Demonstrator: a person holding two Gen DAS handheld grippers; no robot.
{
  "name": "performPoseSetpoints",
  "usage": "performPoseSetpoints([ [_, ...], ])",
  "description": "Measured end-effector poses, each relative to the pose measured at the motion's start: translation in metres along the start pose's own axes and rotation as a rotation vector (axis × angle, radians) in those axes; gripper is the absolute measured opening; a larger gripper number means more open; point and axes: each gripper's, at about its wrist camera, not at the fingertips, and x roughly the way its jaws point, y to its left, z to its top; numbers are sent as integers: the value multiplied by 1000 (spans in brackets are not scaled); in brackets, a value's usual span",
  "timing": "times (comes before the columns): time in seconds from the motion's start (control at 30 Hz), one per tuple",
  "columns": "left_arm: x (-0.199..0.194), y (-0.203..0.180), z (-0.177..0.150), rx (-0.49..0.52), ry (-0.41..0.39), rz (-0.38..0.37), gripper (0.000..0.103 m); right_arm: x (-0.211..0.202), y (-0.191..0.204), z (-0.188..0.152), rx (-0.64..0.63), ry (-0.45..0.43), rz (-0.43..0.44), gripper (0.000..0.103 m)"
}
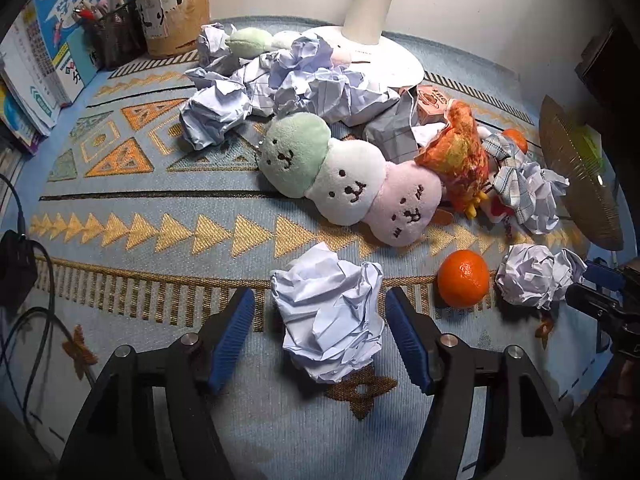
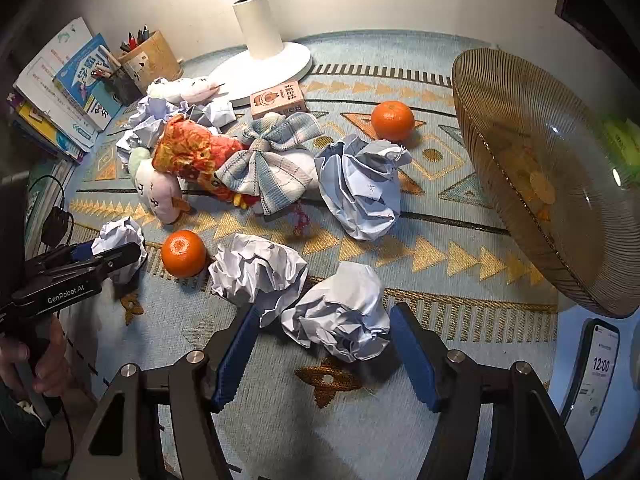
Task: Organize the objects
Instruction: 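Grasp a crumpled paper ball with the left gripper while the right gripper grasps another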
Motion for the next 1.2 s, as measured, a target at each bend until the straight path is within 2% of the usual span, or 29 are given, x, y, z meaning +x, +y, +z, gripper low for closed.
performPoseSetpoints([
  [0.2,-37,2,-1,-19,-61,11,71,-18,3,1,-4,-53,-72,66],
  [0.3,-64,-12,4,-6,-101,38,72,-39,8,7,8,-104,-145,66],
  [0.33,-72,-19,4,0,-119,47,75,-47,10,11,15,-118,-169,66],
  [0.37,-75,-28,8,0,-129,64,84,-54,14,15,30,-134,-190,67],
  [0.43,-80,-43,8,-17,-143,46,86,-65,22,20,67,-171,-228,78],
  [0.47,-81,-44,8,-9,-141,13,86,-67,25,23,91,-178,-245,91],
  [0.5,-80,-49,7,-3,-145,9,86,-65,28,23,110,-182,-244,94],
  [0.6,-75,-60,-2,44,-140,61,86,-53,39,19,112,-159,-263,93],
  [0.7,-70,-62,-7,17,-118,47,86,-44,45,13,107,-131,-254,93],
  [1.2,-63,-52,-10,37,-103,30,86,-37,54,7,108,-119,-264,93],
])
